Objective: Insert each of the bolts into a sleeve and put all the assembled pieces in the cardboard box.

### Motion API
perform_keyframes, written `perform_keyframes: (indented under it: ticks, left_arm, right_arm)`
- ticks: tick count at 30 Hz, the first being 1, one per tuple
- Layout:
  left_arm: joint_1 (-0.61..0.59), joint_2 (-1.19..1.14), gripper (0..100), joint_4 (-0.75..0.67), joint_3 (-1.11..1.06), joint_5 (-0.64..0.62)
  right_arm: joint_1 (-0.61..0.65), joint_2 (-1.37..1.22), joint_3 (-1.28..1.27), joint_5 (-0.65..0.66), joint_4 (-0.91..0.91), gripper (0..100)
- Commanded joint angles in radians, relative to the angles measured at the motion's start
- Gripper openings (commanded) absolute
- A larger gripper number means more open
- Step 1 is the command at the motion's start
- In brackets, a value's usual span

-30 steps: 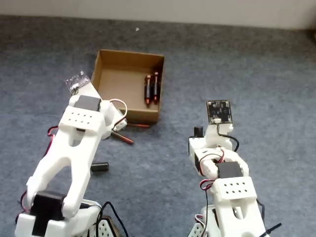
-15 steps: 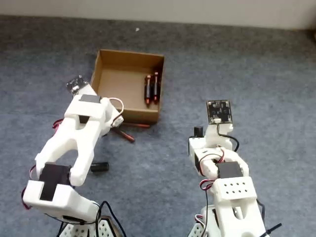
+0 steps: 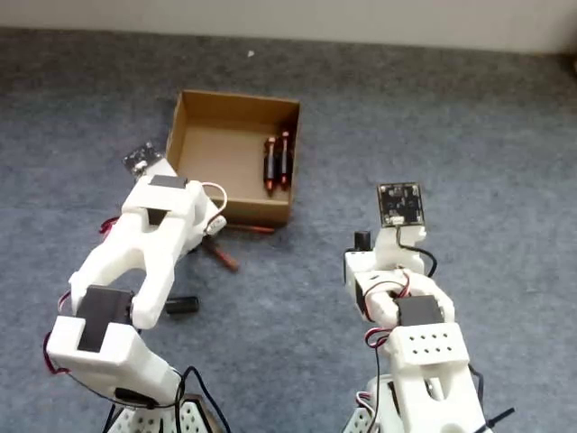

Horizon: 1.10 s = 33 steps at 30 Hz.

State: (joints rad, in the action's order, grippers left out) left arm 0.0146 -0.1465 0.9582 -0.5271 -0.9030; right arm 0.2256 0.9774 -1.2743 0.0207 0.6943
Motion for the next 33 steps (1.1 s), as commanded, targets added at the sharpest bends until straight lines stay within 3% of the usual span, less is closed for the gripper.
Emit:
perform_keyframes:
  ticks: [1,9,15,19,26,33]
  left_arm:
    - [-0.015,0.008,1,0.003,-0.001,0.009]
    - [-0.015,0.140,1,0.054,-0.016,0.015]
    - [-0.018,0.509,1,0.118,-0.077,0.097]
    - [-0.012,0.776,1,0.117,-0.173,0.187]
    - [-0.010,1.168,1,-0.006,-0.389,0.319]
    - [-0.007,1.489,1,-0.066,-0.547,0.344]
  right_arm:
    - [-0.010,0.024,0.008,-0.006,-0.024,0.5]
    - [-0.010,0.024,0.008,-0.006,-0.024,0.5]
    - [-0.010,0.033,0.008,-0.006,-0.013,0.5]
    - [-0.007,0.036,0.039,-0.006,0.122,0.5]
    - [0.064,0.206,0.113,-0.006,0.222,0.5]
    - [0.180,0.435,0.110,-0.006,0.285,0.5]
